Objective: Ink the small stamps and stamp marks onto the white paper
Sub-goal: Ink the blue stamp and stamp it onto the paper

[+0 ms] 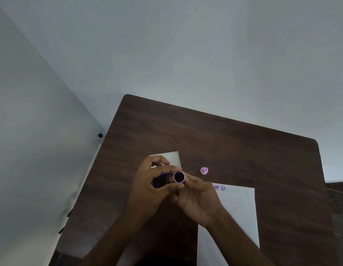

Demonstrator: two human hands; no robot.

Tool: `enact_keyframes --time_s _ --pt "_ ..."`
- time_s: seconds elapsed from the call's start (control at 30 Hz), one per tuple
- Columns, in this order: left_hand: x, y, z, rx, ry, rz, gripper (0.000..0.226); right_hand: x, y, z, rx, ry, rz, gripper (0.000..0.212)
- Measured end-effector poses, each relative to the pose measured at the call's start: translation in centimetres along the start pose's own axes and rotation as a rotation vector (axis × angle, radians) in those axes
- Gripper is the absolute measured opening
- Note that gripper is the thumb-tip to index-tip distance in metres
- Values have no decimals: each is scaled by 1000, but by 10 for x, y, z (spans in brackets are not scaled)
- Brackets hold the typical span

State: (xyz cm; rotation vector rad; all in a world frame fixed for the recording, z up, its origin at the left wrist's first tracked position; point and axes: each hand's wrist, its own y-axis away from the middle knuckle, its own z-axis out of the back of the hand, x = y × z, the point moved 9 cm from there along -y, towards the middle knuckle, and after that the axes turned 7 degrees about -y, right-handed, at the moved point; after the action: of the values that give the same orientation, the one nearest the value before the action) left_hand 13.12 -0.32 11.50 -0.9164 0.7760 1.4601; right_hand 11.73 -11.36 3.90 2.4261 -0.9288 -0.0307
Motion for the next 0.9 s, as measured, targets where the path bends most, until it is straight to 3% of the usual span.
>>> enact_keyframes --time_s 0.5,0.9 --pt "26 9 -5 16 -6 82 28 -21 -9 13 0 -79 -81 36" --pt "31 8 -8 16 -12 118 38 -16 -16 19 57 -94 -65 39"
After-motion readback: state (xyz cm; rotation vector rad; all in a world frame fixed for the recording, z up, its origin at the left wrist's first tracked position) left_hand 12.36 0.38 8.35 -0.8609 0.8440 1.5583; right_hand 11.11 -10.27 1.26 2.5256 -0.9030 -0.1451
